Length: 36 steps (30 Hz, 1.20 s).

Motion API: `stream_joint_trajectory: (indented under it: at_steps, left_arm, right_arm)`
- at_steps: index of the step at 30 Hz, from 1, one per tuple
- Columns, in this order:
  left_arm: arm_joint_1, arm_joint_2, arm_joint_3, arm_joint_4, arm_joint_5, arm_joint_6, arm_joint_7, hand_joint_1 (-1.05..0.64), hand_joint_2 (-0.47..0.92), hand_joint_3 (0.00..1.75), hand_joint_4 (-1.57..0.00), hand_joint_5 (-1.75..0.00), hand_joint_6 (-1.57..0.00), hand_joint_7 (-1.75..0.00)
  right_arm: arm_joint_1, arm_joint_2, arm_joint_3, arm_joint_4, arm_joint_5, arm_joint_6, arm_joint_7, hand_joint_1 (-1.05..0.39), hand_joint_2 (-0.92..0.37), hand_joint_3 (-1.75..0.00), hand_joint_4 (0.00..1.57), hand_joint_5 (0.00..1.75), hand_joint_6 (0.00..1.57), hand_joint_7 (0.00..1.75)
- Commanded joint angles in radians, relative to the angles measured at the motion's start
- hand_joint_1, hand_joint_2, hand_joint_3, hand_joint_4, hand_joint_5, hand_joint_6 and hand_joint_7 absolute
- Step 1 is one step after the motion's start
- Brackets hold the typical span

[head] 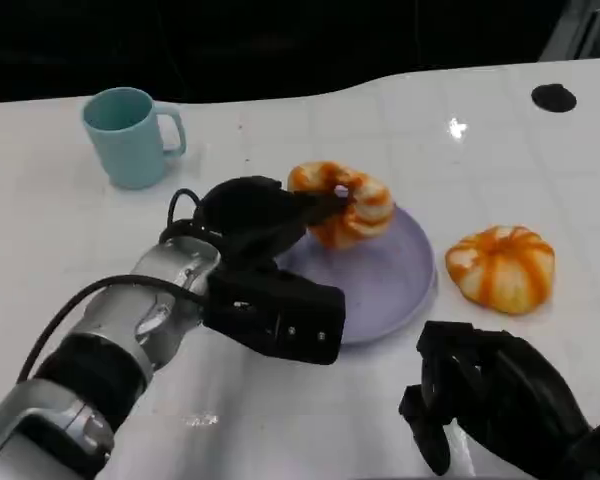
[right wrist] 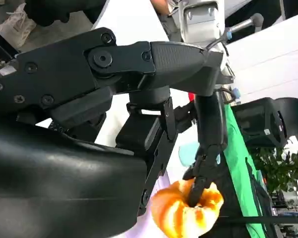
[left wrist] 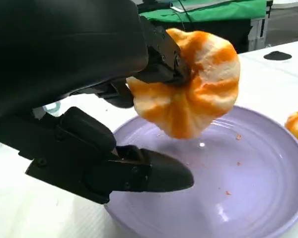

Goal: Grasp the bread from the table and place it into the plate.

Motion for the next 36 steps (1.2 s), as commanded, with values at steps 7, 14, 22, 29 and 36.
stream_joint_trajectory:
  at_steps: [7,14,22,29,36]
  left_arm:
    - [0.035,0.033,0.026,-0.055,-0.044,-0.007,-0.001,-0.85,0.92,0.44,-0.29,-0.45,-0.49,-0.09]
    - [0.041,0.024,0.04,-0.048,-0.054,-0.015,0.057,-0.82,0.92,0.35,-0.14,-1.35,-0.68,-0.7]
    - [0.036,0.024,0.039,-0.043,-0.052,-0.038,0.08,-0.81,0.92,0.34,-0.15,-1.67,-0.53,-1.55]
    - [0.032,0.026,0.038,-0.042,-0.058,-0.046,0.055,-0.79,0.92,0.34,-0.13,-1.04,-0.47,-1.42]
    - [0.049,0.043,0.054,-0.065,-0.092,-0.084,0.033,-0.81,0.92,0.33,-0.2,-0.99,-0.37,-1.14]
  right_arm:
    - [0.003,-0.011,-0.012,-0.006,0.004,-0.006,0.004,-0.92,-0.92,-0.36,1.22,1.63,1.03,1.49]
    - [0.006,-0.01,-0.009,-0.011,-0.001,-0.006,0.001,-0.92,-0.92,-0.36,1.22,1.63,1.03,1.5]
    - [0.007,-0.008,-0.009,-0.017,0.006,0.002,0.001,-0.93,-0.92,-0.35,1.22,1.63,1.03,1.49]
    - [0.005,-0.008,-0.007,-0.015,0.008,-0.002,0.007,-0.92,-0.92,-0.36,1.22,1.63,1.03,1.49]
    - [0.007,-0.006,-0.009,-0.014,0.008,-0.007,0.007,-0.91,-0.92,-0.37,1.22,1.62,1.03,1.49]
